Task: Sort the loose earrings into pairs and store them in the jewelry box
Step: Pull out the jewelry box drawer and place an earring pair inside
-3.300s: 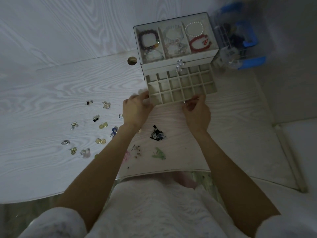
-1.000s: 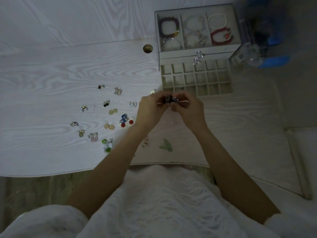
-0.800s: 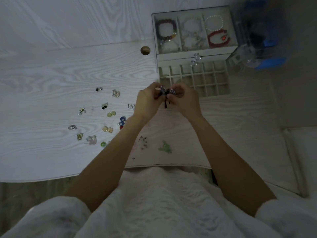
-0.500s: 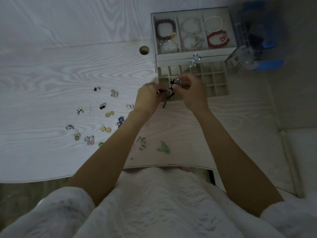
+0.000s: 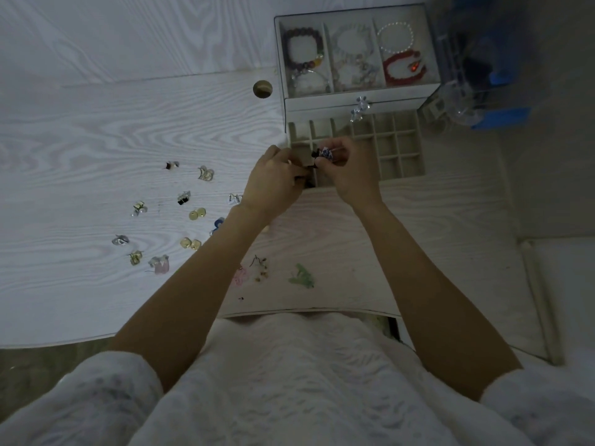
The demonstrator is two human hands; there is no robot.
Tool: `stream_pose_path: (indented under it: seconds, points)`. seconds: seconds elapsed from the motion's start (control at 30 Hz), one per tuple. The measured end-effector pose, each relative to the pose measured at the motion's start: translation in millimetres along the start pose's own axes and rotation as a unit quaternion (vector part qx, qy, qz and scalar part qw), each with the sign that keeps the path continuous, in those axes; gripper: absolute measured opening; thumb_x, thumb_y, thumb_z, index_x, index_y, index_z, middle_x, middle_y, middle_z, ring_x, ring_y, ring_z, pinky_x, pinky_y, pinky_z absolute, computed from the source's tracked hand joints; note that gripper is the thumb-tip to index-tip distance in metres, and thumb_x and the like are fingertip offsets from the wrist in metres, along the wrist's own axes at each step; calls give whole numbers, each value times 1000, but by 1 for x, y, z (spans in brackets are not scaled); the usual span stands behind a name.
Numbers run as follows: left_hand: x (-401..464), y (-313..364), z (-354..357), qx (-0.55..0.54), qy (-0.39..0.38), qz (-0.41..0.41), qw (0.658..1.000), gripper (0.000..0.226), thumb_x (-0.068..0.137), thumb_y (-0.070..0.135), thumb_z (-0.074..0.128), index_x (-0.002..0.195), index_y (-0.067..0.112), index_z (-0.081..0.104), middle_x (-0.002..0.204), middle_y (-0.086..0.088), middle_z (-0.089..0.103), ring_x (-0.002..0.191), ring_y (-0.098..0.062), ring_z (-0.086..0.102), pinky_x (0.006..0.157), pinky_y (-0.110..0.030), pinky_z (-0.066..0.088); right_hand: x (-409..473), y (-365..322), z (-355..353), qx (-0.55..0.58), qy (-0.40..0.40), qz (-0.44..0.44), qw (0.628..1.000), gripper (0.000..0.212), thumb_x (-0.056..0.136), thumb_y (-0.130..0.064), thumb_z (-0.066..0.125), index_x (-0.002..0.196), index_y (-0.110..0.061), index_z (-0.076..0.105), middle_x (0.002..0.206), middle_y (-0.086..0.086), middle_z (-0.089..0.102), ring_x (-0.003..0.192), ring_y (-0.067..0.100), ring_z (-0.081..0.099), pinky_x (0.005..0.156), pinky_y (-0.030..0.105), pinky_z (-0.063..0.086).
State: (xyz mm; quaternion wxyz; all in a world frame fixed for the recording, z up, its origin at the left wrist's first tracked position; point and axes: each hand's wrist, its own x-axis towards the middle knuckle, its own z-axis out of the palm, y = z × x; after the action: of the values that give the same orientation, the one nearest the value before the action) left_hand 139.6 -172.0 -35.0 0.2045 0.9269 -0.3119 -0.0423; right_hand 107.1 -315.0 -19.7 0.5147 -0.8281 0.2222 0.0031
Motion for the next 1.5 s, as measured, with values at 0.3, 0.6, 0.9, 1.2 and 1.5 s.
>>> stream_pose_path:
  seconds: [0.3, 0.6, 0.9, 1.2, 1.5]
  points:
    - [-16, 0, -3, -95, 19, -134, 986, 24, 74, 15, 71, 97, 7, 68, 96, -13, 67, 89, -32, 58, 72, -27, 38, -2, -2, 8, -53, -20, -21, 998, 16, 80, -15, 69, 94, -12, 64, 93, 6, 69, 84, 17, 63, 73, 28, 49]
    - [-18, 1, 2, -155, 27, -164, 974, 39, 75, 22, 72, 111, 10, 63, 101, -6, 70, 92, -22, 64, 75, -28, 45, -5, 5, 15, -293, -49, -141, 944, 19, 89, -18, 55, 102, -17, 67, 105, 5, 63, 97, 23, 57, 67, 26, 34]
    - [-18, 0, 2, -157, 37, -164, 973, 37, 74, 20, 71, 110, 12, 64, 101, -5, 70, 91, -20, 65, 75, -29, 48, 5, -2, 20, -361, -116, -197, 904, 25, 82, -3, 56, 96, -15, 71, 94, 12, 66, 88, 31, 60, 64, 31, 43]
    - [-19, 1, 2, -160, 43, -159, 973, 38, 77, 20, 70, 113, 10, 63, 104, -8, 70, 96, -24, 64, 79, -34, 49, 0, 9, 13, -335, -99, -193, 917, 22, 89, -15, 54, 107, -13, 67, 107, 8, 61, 107, 28, 49, 74, 29, 36]
    - [-23, -2, -2, -148, 25, -143, 978, 34, 82, 11, 61, 116, 9, 63, 108, -11, 68, 98, -29, 60, 81, -37, 49, -6, 8, 16, -306, -99, -185, 929, 27, 86, -6, 50, 106, -13, 68, 105, 10, 65, 102, 29, 52, 78, 35, 42]
